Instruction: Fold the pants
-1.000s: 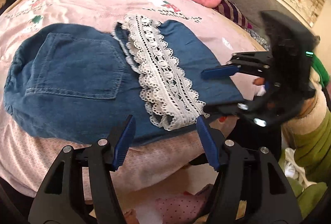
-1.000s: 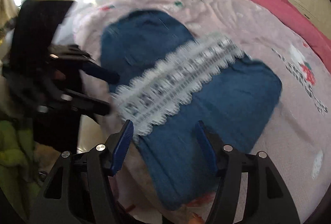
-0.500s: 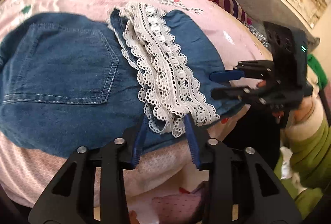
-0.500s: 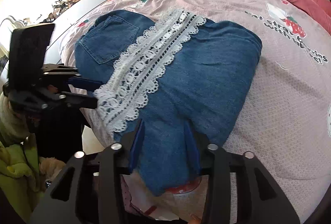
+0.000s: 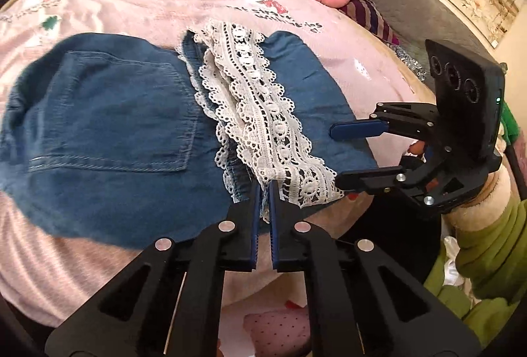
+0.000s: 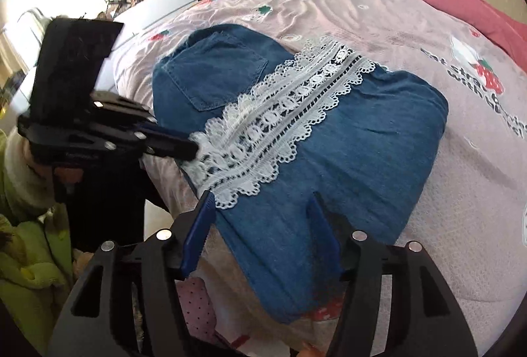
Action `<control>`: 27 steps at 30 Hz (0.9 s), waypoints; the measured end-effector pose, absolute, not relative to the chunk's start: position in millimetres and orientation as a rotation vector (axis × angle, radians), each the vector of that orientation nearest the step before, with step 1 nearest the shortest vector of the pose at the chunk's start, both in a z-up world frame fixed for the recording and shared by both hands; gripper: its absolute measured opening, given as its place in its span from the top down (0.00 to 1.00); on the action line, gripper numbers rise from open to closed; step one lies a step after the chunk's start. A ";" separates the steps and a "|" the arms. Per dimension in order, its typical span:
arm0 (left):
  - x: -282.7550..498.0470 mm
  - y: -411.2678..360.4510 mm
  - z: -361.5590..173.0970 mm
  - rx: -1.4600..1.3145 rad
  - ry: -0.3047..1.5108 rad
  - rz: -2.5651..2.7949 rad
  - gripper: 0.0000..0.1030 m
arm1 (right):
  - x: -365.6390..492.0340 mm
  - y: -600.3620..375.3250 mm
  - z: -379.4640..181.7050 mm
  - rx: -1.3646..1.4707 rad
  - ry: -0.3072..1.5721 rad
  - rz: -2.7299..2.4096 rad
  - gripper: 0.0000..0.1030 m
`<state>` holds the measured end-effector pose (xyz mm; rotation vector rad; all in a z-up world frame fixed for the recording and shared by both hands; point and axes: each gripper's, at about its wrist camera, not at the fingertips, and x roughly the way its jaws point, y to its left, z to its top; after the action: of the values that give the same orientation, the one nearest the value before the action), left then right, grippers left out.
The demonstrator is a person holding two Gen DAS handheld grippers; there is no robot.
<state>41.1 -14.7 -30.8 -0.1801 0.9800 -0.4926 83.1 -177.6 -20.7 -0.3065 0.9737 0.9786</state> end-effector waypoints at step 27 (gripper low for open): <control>49.7 -77.4 -38.9 -0.014 0.958 -0.490 0.78 | 209.2 -139.8 -9.3 -0.225 0.993 0.838 0.65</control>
<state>49.7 -77.4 -38.9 -0.0142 0.9581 -0.4897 209.2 -139.8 -9.3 -0.2248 0.9927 0.8375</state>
